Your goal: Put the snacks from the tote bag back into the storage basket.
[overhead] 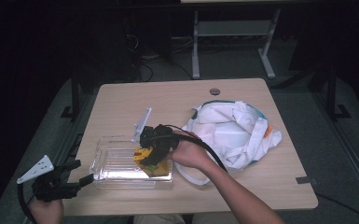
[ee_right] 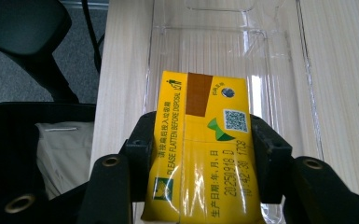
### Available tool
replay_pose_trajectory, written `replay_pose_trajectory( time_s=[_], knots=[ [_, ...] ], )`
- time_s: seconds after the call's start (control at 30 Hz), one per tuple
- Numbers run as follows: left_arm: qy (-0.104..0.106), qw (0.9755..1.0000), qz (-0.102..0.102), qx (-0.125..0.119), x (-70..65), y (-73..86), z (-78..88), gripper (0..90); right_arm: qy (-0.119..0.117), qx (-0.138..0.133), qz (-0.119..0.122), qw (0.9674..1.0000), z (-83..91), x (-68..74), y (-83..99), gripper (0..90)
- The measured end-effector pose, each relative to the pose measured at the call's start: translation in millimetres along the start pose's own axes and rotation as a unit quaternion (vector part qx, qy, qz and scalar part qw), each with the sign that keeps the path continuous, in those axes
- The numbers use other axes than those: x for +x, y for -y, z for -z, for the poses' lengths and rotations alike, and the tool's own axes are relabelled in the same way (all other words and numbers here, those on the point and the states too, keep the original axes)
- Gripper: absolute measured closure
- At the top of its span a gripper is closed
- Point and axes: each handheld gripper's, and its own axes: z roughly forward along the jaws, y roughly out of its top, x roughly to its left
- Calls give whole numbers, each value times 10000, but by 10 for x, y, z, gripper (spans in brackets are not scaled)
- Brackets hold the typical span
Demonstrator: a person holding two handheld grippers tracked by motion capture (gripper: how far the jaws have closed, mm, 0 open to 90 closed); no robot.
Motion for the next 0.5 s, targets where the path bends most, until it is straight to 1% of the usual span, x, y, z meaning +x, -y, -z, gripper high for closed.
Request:
replay_pose_trajectory(
  time_s=[0.5],
  knots=[
    [4, 10000, -26, 16, 6, -1, 5, 127, -41, 36, -7, 10000, -103, 1, 46, 511]
  ],
)
